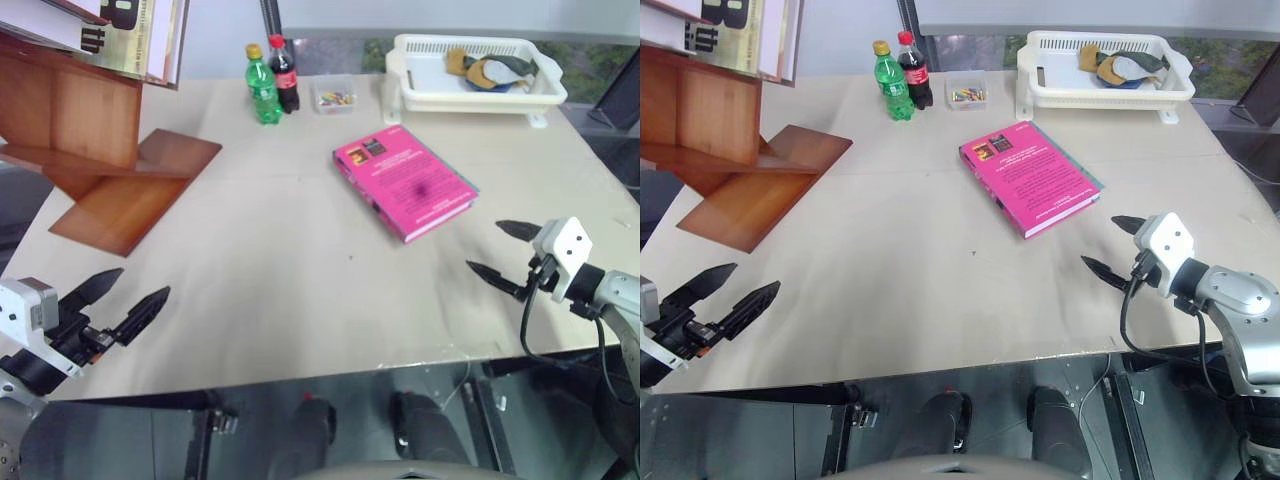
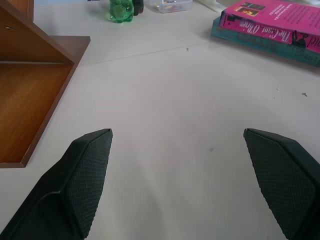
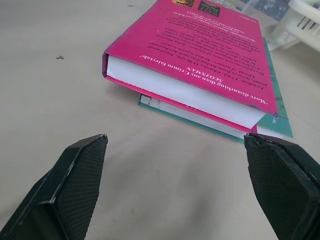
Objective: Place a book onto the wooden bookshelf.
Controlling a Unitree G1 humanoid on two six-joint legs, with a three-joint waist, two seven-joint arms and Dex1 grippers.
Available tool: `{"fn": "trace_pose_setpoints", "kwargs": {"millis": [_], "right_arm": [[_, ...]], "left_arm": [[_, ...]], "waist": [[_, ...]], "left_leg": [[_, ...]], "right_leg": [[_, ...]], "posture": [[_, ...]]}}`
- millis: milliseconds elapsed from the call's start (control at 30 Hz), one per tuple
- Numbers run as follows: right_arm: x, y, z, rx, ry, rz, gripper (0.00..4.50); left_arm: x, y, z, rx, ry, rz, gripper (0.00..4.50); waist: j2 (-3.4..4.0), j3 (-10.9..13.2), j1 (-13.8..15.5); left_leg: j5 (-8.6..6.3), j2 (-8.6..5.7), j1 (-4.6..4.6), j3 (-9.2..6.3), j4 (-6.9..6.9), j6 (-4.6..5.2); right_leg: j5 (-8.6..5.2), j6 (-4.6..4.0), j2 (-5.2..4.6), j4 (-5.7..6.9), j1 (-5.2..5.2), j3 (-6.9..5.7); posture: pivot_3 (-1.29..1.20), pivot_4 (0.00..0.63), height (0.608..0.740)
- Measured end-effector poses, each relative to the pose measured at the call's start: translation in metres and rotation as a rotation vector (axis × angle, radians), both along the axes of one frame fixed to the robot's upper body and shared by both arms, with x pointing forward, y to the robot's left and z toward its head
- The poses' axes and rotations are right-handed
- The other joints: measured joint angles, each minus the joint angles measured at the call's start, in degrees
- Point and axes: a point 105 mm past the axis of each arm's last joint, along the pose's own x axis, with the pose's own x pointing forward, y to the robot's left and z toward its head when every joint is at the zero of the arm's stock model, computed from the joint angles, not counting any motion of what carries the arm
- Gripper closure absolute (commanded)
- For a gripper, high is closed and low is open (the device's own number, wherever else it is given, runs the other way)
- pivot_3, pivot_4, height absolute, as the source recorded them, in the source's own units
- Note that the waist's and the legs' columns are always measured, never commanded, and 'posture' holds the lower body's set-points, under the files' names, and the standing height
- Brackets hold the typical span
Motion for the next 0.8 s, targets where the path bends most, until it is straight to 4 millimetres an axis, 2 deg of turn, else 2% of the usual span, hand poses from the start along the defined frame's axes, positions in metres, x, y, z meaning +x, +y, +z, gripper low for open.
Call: {"fn": "trace_pose_setpoints", "kwargs": {"millis": [367, 600, 733, 800], "right_arm": [[0.002, 0.000, 0.002, 0.002, -0.002, -0.006, 0.02], [0.013, 0.001, 0.013, 0.025, -0.034, -0.046, 0.02], [0.045, -0.007, 0.034, 0.029, -0.087, -0.157, 0.02], [0.071, -0.007, 0.039, -0.031, -0.087, -0.235, 0.02]], "left_arm": [[0.003, -0.008, 0.007, -0.007, -0.024, -0.028, 0.00], [0.001, -0.023, 0.015, -0.076, -0.033, -0.134, 0.00], [0.008, -0.039, 0.023, -0.060, -0.049, -0.144, 0.00], [0.016, -0.052, 0.028, -0.067, -0.067, -0.154, 0.00]], "waist": [[0.00, 0.00, 0.01], [0.00, 0.00, -0.05], [0.00, 0.00, -0.18], [0.03, 0.01, -0.23]], "left_leg": [[0.00, 0.00, 0.00, -0.01, 0.00, 0.00], [0.00, 0.00, 0.00, 0.00, 0.00, 0.00], [0.01, 0.00, 0.04, 0.08, 0.04, -0.01], [0.02, -0.02, 0.07, 0.12, 0.04, -0.02]], "right_leg": [[0.01, 0.01, 0.00, 0.00, 0.00, 0.00], [0.01, 0.01, 0.00, 0.00, 0.00, 0.00], [0.03, -0.04, 0.01, 0.02, 0.00, 0.10], [0.06, -0.08, 0.03, 0.05, 0.00, 0.13]], "posture": [[0.00, 0.150, 0.740], [0.00, 0.150, 0.740], [0.00, 0.150, 0.740], [0.00, 0.150, 0.740]]}}
